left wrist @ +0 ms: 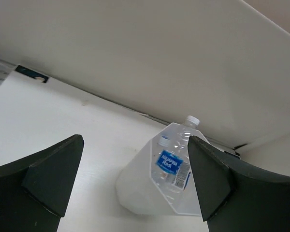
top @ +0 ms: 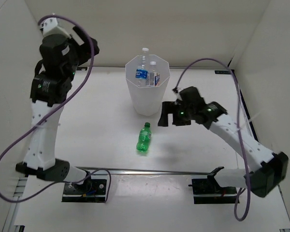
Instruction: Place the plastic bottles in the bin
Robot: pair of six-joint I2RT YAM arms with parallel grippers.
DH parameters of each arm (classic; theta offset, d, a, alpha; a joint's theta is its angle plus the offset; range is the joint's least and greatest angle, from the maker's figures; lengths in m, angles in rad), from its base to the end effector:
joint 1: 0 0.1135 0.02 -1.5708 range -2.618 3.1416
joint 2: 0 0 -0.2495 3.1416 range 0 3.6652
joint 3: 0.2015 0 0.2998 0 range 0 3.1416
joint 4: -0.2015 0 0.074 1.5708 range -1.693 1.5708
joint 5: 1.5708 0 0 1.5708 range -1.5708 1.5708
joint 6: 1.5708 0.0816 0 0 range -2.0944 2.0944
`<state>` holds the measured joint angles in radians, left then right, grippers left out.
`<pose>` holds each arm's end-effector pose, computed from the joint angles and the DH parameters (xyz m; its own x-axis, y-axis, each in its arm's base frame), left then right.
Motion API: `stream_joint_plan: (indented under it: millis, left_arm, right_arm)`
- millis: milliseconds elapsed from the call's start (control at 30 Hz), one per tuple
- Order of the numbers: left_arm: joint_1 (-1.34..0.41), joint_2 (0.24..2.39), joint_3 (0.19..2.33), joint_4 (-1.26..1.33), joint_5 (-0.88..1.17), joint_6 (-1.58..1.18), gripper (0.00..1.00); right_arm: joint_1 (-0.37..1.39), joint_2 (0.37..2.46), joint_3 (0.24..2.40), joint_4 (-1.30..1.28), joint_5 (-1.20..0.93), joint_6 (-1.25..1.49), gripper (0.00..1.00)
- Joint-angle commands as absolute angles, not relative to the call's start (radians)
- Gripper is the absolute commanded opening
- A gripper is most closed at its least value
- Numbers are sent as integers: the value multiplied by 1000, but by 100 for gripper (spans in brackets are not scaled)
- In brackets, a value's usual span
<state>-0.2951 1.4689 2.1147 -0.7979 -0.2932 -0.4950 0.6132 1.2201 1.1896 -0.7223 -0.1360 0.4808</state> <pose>0.3355 -0.0773 0.5634 -0.1300 -0.4358 -0.8906 -0.0644 0.9000 -0.4310 0.2739 0.2063 0.2930 -0.7969 -0.0004 -0.6042 -0.3187 0.8499 0.4197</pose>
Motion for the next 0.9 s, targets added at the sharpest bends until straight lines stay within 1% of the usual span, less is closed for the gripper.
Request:
stream_joint_plan:
  millis: [0,67,167,300,433,600,700,867]
  left_arm:
    - [-275,1414,2025,-912,-423,-520,100]
    - [-261,1402,2004,-966,-423,-520,100]
    - [-239,1402,2025,-1012,-423,-520,100]
    - [-230,1425,2077,-1038,-423,-511,100]
    - [-230,1411,2007,-1016,-414,-500,100]
    - [-230,1402,1958,-1025,-414,-520,100]
    - [-230,1393,1924,-1025,-414,-497,100]
    - [-230,1373,1904,-1025,-433,-460,100]
  right_arm:
    - [719,1391,1288,-780,21,434,100]
    - [811,1475,1386,-821,105,425,100]
    - [902,1540,1439,-860,221,455,100]
    - [951,1592,1496,-931,307,612,100]
    - [972,1531,1332,-750,276,710,100]
    - [1040,1588,1322,-723,256,828,100]
    - [1066,1609,1270,-652,302,887,100]
    - [1088,1709,1270,-652,417,1020,100]
